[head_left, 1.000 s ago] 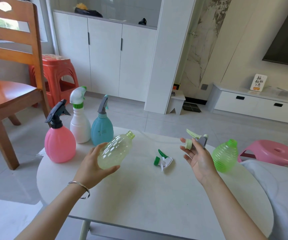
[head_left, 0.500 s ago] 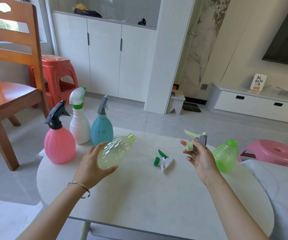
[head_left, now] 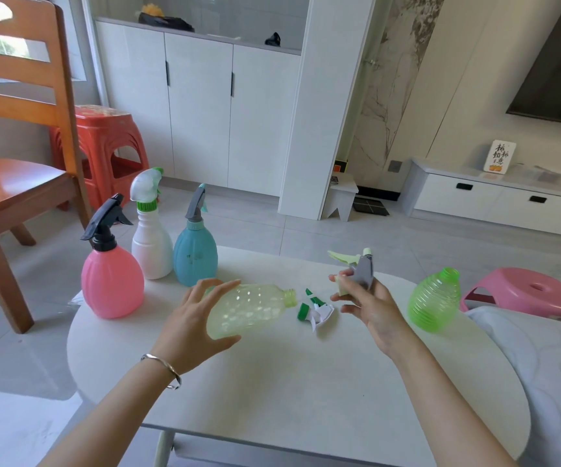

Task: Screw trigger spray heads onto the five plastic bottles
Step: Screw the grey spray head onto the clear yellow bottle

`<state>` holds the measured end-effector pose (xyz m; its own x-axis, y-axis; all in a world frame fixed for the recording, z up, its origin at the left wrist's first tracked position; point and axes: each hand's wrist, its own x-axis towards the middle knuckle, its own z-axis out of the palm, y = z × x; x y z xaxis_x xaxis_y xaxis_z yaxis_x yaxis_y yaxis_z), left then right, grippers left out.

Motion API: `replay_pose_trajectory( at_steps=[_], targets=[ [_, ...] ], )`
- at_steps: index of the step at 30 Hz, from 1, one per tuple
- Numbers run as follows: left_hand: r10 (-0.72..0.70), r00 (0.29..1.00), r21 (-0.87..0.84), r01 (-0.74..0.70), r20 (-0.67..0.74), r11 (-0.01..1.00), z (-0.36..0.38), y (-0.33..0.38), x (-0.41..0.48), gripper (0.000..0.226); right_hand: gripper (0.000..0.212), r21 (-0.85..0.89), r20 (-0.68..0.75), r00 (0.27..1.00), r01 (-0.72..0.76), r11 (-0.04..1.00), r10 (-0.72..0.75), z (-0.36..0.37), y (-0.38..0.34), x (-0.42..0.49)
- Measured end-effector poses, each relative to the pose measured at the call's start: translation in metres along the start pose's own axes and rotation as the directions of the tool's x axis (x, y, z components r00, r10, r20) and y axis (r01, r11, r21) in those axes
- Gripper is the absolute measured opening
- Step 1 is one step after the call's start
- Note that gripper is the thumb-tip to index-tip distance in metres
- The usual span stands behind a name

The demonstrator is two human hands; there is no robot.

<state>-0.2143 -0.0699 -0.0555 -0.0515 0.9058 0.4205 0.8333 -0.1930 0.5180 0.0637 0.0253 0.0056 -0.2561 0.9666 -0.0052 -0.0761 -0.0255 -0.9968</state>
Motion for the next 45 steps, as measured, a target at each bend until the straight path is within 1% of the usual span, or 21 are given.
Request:
replay_pose_trajectory(
  at_steps=[3, 5, 11, 15, 17, 20, 22, 23, 24, 25, 27, 29, 30, 32, 35, 36, 37, 38, 41, 43, 45],
  targets=[
    [0.002, 1.0, -0.125, -0.004, -0.009, 0.992, 0.004, 0.003, 0.002, 0.085, 0.019, -0.121, 0.111, 0.994, 0.001, 0.993, 0.012, 0.014, 0.003, -0.001],
    [0.003, 1.0, -0.167, -0.003, -0.001, 0.986, 0.005, 0.004, 0.003, 0.084, 0.02, -0.167, 0.137, 0.991, 0.03, 0.986, -0.007, 0.02, 0.005, -0.001],
    [-0.021, 0.998, -0.267, 0.037, 0.061, 0.963, 0.002, 0.005, 0.006, 0.082, 0.021, -0.107, 0.106, 0.993, 0.054, 0.993, -0.042, 0.023, 0.006, 0.003],
    [-0.088, 0.992, -0.408, 0.118, 0.094, 0.905, -0.002, 0.013, 0.007, 0.08, 0.022, -0.084, 0.112, 0.992, 0.066, 0.994, -0.057, 0.023, 0.005, 0.004],
    [-0.159, 0.98, -0.527, 0.197, 0.118, 0.826, -0.007, 0.018, 0.009, 0.081, 0.028, -0.049, 0.117, 0.991, 0.07, 0.996, -0.064, 0.022, 0.003, 0.004],
    [-0.274, 0.948, -0.703, 0.304, 0.16, 0.642, -0.013, 0.024, 0.011, 0.082, 0.036, 0.053, 0.141, 0.986, 0.079, 0.995, -0.086, 0.024, 0.001, 0.003],
    [-0.357, 0.91, -0.789, 0.375, 0.213, 0.487, -0.013, 0.027, 0.012, 0.081, 0.034, 0.102, 0.162, 0.98, 0.1, 0.99, -0.116, 0.028, 0.0, 0.001],
    [-0.387, 0.884, -0.816, 0.417, 0.262, 0.401, -0.012, 0.028, 0.012, 0.084, 0.032, 0.114, 0.168, 0.976, 0.118, 0.986, -0.136, 0.031, -0.001, 0.0],
    [-0.4, 0.857, -0.822, 0.466, 0.326, 0.328, -0.011, 0.028, 0.013, 0.087, 0.03, 0.126, 0.173, 0.973, 0.135, 0.983, -0.156, 0.034, -0.002, -0.002],
    [-0.397, 0.827, -0.81, 0.52, 0.397, 0.272, -0.011, 0.029, 0.013, 0.085, 0.029, 0.142, 0.177, 0.969, 0.147, 0.979, -0.172, 0.037, -0.003, -0.003],
    [-0.378, 0.758, -0.764, 0.622, 0.532, 0.172, -0.009, 0.03, 0.014, 0.064, 0.03, 0.176, 0.192, 0.962, 0.161, 0.971, -0.194, 0.04, -0.007, -0.004],
    [-0.369, 0.697, -0.73, 0.68, 0.615, 0.069, -0.009, 0.028, 0.015, 0.049, 0.031, 0.192, 0.218, 0.954, 0.166, 0.967, -0.207, 0.04, -0.01, -0.004],
    [-0.369, 0.677, -0.718, 0.695, 0.637, 0.038, -0.008, 0.027, 0.015, 0.048, 0.031, 0.187, 0.229, 0.95, 0.171, 0.967, -0.212, 0.04, -0.012, -0.004],
    [-0.368, 0.644, -0.692, 0.722, 0.67, 0.003, -0.007, 0.026, 0.016, 0.054, 0.03, 0.163, 0.239, 0.944, 0.192, 0.968, -0.228, 0.04, -0.014, -0.005],
    [-0.341, 0.576, -0.629, 0.775, 0.743, -0.06, -0.006, 0.026, 0.016, 0.061, 0.029, 0.146, 0.238, 0.94, 0.214, 0.966, -0.244, 0.04, -0.016, -0.005],
    [-0.333, 0.564, -0.618, 0.782, 0.755, -0.076, -0.007, 0.027, 0.015, 0.062, 0.031, 0.14, 0.235, 0.942, 0.213, 0.967, -0.241, 0.039, -0.017, -0.004],
    [-0.331, 0.571, -0.625, 0.777, 0.751, -0.078, -0.007, 0.028, 0.015, 0.062, 0.032, 0.133, 0.23, 0.945, 0.208, 0.969, -0.234, 0.039, -0.017, -0.004],
    [-0.339, 0.595, -0.647, 0.76, 0.729, -0.057, -0.007, 0.029, 0.016, 0.062, 0.032, 0.122, 0.222, 0.949, 0.2, 0.972, -0.223, 0.038, -0.017, -0.003],
    [-0.38, 0.704, -0.737, 0.671, 0.601, 0.078, -0.01, 0.033, 0.018, 0.061, 0.028, 0.095, 0.192, 0.963, 0.175, 0.98, -0.191, 0.036, -0.014, -0.001],
    [-0.376, 0.77, -0.782, 0.602, 0.516, 0.162, -0.011, 0.035, 0.019, 0.073, 0.026, 0.116, 0.149, 0.97, 0.175, 0.978, -0.192, 0.038, -0.011, 0.0],
    [-0.353, 0.807, -0.806, 0.558, 0.473, 0.196, -0.01, 0.037, 0.02, 0.083, 0.029, 0.14, 0.095, 0.973, 0.194, 0.971, -0.208, 0.041, -0.008, 0.001]
  ],
)
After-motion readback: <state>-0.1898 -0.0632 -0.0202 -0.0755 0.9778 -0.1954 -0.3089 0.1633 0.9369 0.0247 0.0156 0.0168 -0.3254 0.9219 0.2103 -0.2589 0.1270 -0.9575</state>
